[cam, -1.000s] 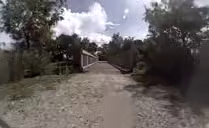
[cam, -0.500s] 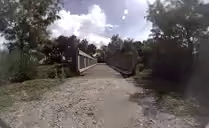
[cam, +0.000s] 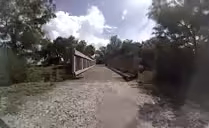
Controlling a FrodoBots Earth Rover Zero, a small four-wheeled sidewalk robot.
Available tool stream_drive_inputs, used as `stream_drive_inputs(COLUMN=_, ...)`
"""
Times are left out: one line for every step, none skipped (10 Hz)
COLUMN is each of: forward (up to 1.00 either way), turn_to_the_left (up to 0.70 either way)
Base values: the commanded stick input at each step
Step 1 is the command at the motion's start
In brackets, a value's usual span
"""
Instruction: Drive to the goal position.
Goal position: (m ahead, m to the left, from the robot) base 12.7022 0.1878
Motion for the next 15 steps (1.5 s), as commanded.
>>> stream_drive_inputs(forward=0.85, turn_to_the_left=0.0)
stream_drive_inputs(forward=0.85, turn_to_the_left=0.0)
stream_drive_inputs(forward=0.85, turn_to_the_left=0.0)
stream_drive_inputs(forward=0.85, turn_to_the_left=0.0)
stream_drive_inputs(forward=0.85, turn_to_the_left=0.0)
stream_drive_inputs(forward=0.85, turn_to_the_left=0.0)
stream_drive_inputs(forward=0.85, turn_to_the_left=0.0)
stream_drive_inputs(forward=0.85, turn_to_the_left=0.0)
stream_drive_inputs(forward=0.85, turn_to_the_left=0.0)
stream_drive_inputs(forward=0.85, turn_to_the_left=0.0)
stream_drive_inputs(forward=0.85, turn_to_the_left=0.0)
stream_drive_inputs(forward=0.85, turn_to_the_left=0.0)
stream_drive_inputs(forward=0.85, turn_to_the_left=0.0)
stream_drive_inputs(forward=0.85, turn_to_the_left=0.0)
stream_drive_inputs(forward=0.85, turn_to_the_left=0.0)
